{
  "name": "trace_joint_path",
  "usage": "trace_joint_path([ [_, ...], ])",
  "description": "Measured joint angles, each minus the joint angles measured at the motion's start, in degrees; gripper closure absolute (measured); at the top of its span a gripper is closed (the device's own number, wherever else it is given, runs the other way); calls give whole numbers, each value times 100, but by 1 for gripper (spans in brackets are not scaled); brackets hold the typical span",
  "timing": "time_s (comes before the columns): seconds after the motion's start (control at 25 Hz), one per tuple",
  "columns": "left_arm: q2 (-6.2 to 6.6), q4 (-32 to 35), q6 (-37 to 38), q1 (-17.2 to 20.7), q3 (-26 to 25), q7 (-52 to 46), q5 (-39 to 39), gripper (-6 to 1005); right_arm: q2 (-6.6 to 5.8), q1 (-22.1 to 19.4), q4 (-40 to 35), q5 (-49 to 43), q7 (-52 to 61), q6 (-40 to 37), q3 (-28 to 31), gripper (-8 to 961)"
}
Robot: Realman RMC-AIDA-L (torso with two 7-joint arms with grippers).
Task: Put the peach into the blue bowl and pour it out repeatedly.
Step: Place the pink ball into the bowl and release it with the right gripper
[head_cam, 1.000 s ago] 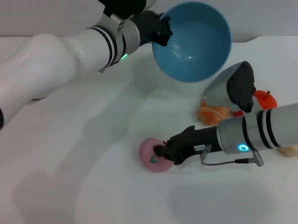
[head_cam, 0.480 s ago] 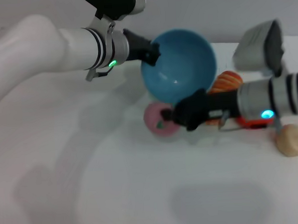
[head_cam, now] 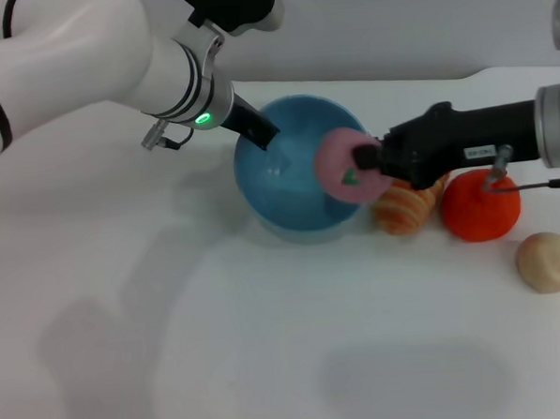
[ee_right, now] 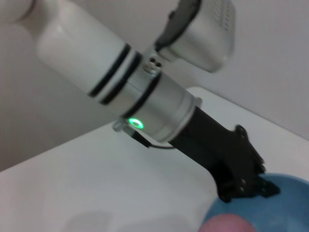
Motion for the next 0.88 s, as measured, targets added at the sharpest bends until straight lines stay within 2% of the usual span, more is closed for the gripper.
trace_joint_path([
  [0.36,-37,498,658,-14,80,-137,-43,999,-1,8,591,-185,10,493,129,874],
  [0.56,-41,527,632,-17,347,-141,-144,1000,9,19,662,-135,-63,749,107,834],
  [0.76,-40,530,567,23,374,-143,-220,1000,9,73,765,-134,-168,880,85,795],
  [0.88,-39,504,509,41,376,-144,-247,1000,11,76,778,-134,-240,893,88,634],
])
